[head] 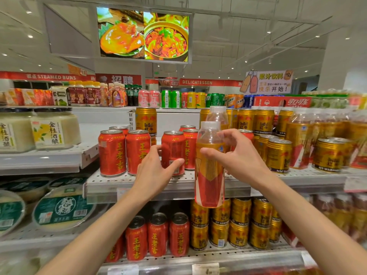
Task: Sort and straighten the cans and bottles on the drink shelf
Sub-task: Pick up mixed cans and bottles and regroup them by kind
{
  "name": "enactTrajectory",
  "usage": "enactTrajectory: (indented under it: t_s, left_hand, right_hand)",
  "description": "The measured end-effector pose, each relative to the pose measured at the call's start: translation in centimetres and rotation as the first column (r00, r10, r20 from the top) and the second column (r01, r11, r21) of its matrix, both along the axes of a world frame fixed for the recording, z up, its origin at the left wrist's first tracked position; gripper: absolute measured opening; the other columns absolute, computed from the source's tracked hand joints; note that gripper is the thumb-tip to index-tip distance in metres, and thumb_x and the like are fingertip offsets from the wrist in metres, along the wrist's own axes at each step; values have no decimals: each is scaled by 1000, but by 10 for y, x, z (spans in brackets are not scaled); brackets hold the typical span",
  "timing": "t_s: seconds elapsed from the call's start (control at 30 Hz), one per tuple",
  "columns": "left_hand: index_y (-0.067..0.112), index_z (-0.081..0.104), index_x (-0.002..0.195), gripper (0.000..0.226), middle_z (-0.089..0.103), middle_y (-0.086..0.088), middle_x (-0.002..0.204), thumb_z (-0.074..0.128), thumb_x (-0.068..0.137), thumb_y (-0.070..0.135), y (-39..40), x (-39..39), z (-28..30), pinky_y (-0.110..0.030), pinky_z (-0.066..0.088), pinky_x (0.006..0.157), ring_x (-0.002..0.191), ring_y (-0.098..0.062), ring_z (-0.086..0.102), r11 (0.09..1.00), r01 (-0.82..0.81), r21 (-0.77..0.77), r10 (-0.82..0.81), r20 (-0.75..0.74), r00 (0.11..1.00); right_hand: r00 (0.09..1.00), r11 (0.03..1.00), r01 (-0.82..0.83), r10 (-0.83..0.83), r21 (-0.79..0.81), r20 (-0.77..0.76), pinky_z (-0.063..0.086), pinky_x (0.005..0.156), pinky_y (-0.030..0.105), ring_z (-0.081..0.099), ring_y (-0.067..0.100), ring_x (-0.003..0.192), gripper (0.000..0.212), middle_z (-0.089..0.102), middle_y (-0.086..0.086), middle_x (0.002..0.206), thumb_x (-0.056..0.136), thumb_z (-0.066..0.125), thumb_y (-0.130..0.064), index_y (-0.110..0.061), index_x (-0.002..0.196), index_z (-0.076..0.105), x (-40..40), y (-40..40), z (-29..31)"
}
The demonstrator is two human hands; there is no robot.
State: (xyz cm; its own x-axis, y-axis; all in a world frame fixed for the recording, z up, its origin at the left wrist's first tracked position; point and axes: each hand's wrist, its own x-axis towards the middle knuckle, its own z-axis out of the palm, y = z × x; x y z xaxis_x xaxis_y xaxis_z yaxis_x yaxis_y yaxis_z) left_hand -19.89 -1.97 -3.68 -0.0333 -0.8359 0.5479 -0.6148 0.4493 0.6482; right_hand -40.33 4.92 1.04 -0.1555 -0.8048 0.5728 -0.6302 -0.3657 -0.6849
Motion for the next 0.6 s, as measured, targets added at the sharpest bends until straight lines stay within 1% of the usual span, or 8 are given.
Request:
enactTrajectory:
  t_s: [0.1,0.23,0.3,0.37,0.4,0.5,0.53,0.6]
  left_hand:
    - [19,39,144,75,63,3,132,67,86,57,2,-1,0,-43,44,108,124,-17,58,1000,19,-13,-19,18,1000]
    - [22,42,145,65,56,15,129,68,90,46,8,11,-8,-35,47,105,115,-3,54,992,100,-71,-101,-5,995]
    - [23,47,141,58,58,12,131,69,90,40,11,19,-18,-31,55,96,114,-1,58,982,117,-146,-125,-44,991]
    - [23,56,128,41,59,8,118,71,90,31,19,23,-27,-17,55,83,104,0,59,964,117,-238,-137,-70,988]
    - [22,58,121,34,58,8,113,71,90,29,25,22,-29,-13,53,78,101,0,59,957,128,-260,-151,-71,986]
    - [27,61,117,33,61,13,109,70,89,41,40,13,-39,-18,55,77,97,-2,63,945,283,-167,-295,-56,954]
    - [30,60,121,39,63,16,110,69,87,47,43,9,-42,-22,56,79,99,-1,64,934,339,-114,-346,-44,937]
    - [36,56,130,53,65,21,115,70,84,57,45,2,-49,-24,57,83,106,4,63,909,412,-55,-413,-14,910]
  right_hand:
    - [1000,1000,-8,8,-1,16,48,80,21,55,-2,100,62,52,-25,104,72,81,-56,-33,121,50,0,0,-3]
    - [999,1000,-30,30,7,41,51,78,21,56,-5,100,62,52,-29,105,72,81,-56,-34,120,49,-2,0,-7]
    - [997,999,-30,29,18,66,57,81,30,57,-4,103,62,55,-28,108,71,81,-57,-36,120,50,-5,0,-12]
    - [996,999,-21,18,25,89,59,83,36,58,-2,105,61,56,-27,110,70,81,-58,-38,119,51,-7,0,-16]
    - [995,999,-15,12,28,97,60,77,35,60,-1,102,59,56,-27,111,71,81,-58,-40,118,50,-7,1,-19]
    - [988,999,-27,21,36,152,52,50,21,64,-3,66,51,58,-26,110,79,79,-49,-37,119,50,-7,7,-24]
    - [986,999,-25,18,41,164,49,47,20,61,-3,55,50,61,-23,110,81,78,-47,-33,120,51,-8,8,-27]
    - [981,998,-15,5,54,192,47,44,20,59,-1,47,51,67,-11,114,83,77,-45,-26,124,54,-10,11,-32]
